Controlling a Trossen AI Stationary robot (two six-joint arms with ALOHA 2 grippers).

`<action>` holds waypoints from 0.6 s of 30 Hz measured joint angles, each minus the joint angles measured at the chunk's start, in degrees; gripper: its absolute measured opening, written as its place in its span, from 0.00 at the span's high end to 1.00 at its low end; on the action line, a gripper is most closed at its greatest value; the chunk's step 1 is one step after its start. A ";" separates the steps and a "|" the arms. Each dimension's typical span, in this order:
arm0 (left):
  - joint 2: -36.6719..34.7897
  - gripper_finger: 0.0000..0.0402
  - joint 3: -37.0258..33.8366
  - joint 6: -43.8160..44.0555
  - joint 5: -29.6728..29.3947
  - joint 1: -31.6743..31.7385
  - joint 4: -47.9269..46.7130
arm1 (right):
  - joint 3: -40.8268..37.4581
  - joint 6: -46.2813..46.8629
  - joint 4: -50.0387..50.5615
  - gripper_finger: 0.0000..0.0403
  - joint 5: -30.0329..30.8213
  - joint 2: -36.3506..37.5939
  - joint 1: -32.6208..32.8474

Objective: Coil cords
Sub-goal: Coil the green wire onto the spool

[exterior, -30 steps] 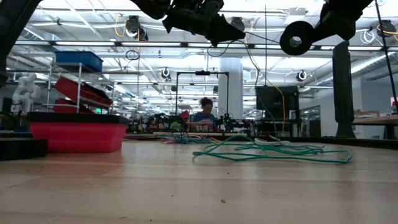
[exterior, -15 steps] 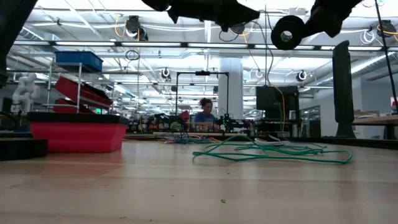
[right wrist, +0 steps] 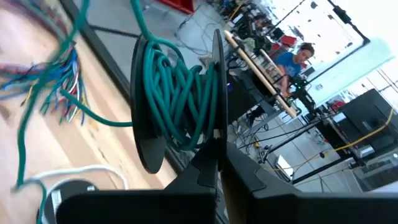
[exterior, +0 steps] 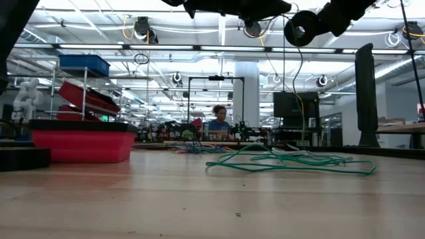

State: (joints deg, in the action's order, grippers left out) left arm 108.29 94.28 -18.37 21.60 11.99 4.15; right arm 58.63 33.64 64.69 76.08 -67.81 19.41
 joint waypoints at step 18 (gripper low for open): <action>3.21 0.98 0.00 6.08 -6.35 -2.29 6.73 | 0.00 9.00 -3.02 1.00 7.39 -0.02 -0.69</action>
State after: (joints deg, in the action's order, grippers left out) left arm 111.50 94.28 -12.29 15.24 9.69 10.87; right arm 58.63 42.64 61.67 83.47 -67.83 18.72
